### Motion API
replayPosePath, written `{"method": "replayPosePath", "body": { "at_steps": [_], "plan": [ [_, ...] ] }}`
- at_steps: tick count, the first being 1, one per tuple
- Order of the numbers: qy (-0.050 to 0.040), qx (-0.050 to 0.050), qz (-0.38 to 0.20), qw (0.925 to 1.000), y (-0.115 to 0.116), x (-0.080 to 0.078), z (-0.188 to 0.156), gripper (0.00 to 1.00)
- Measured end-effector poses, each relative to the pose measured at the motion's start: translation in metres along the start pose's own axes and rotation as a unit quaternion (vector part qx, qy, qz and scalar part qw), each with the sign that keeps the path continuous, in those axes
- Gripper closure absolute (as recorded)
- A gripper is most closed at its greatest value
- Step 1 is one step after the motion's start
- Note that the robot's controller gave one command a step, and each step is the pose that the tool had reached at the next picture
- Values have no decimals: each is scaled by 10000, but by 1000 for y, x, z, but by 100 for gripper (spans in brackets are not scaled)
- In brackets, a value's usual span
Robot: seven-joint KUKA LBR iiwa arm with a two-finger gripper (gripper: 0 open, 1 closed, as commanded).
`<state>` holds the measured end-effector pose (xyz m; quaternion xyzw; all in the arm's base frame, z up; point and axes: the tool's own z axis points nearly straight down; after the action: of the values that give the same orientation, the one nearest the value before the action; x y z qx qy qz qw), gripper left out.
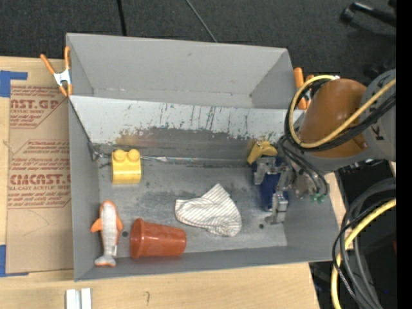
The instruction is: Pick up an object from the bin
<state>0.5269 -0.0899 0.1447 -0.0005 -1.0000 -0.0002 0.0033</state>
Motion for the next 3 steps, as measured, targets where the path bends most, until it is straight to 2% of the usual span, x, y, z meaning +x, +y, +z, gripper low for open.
{"method": "replayPosePath", "body": {
  "at_steps": [1,2,3],
  "plan": [
    [-38,5,-7,10000,0,-2,-4,0],
    [-79,23,-874,9961,39,7,39,0],
    [-1,-6,-1295,9916,82,8,32,0]
  ]
}}
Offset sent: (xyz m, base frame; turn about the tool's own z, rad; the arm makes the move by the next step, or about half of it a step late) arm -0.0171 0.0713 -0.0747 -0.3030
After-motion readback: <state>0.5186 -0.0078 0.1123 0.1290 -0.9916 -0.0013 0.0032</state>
